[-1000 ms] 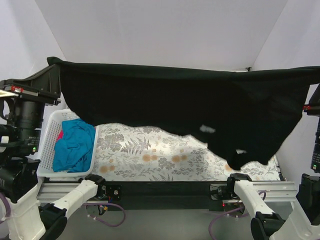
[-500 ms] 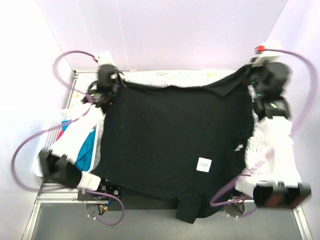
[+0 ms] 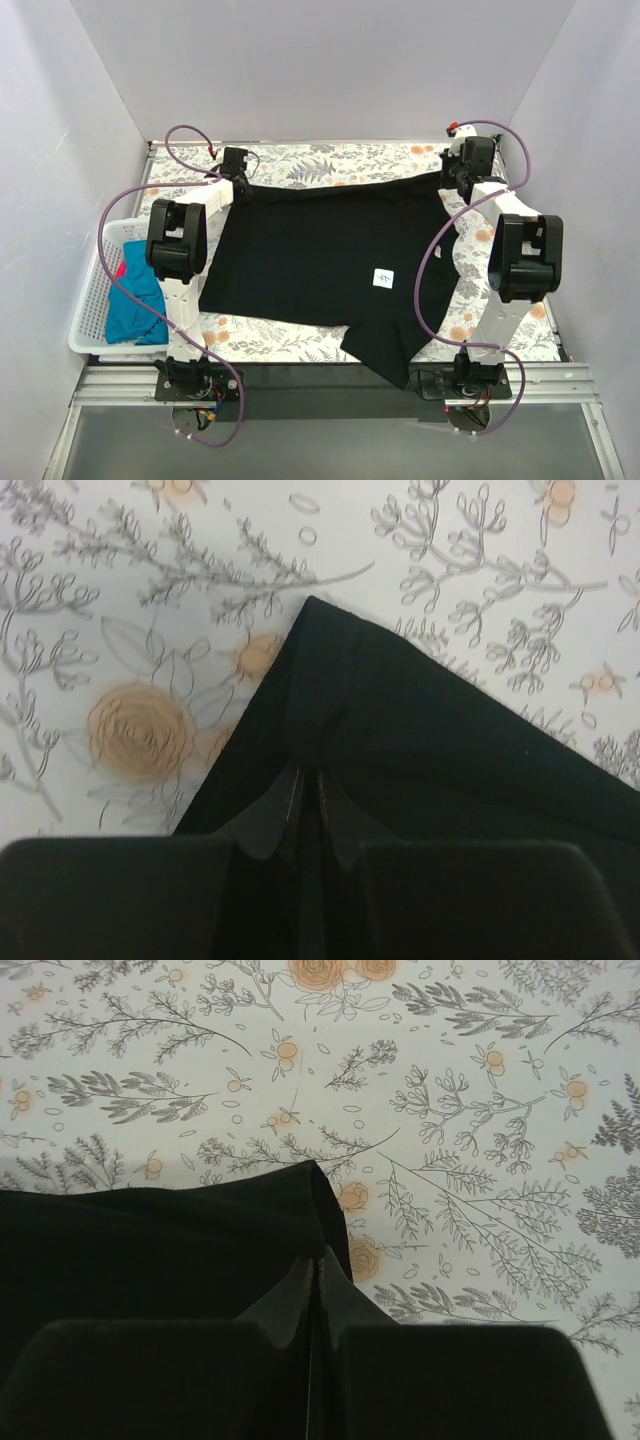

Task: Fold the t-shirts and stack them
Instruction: Flatten the tshirt out, then fold the tshirt

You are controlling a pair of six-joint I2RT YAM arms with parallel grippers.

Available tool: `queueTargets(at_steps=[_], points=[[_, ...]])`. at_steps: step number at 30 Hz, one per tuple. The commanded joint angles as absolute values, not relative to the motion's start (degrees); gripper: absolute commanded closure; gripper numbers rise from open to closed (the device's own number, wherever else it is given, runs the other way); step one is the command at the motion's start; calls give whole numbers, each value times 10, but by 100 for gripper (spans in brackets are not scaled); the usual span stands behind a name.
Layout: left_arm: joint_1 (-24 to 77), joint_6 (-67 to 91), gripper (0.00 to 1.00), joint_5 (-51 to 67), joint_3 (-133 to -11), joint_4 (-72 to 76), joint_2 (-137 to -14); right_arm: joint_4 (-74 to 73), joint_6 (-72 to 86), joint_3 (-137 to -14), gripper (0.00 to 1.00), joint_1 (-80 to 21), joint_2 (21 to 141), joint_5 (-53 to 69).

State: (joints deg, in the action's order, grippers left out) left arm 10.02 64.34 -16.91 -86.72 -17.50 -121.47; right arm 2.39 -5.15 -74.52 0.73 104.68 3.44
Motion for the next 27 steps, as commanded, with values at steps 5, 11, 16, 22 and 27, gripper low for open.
queueTargets(at_steps=[5,11,16,22,27], points=[[72,650,100,-125,-970,-166,-1250,47,-34,-831,99,11,1091,62],[70,654,100,-98,-1000,-180,-1251,-16,20,-817,99,11,1042,78],[68,637,100,-111,-1003,-191,-1233,-63,72,-775,99,11,980,65],[55,637,100,-115,-1012,-210,-1230,-119,121,-723,99,6,923,65],[53,637,100,-97,-1022,-235,-1224,-145,141,-678,99,1,882,54]])
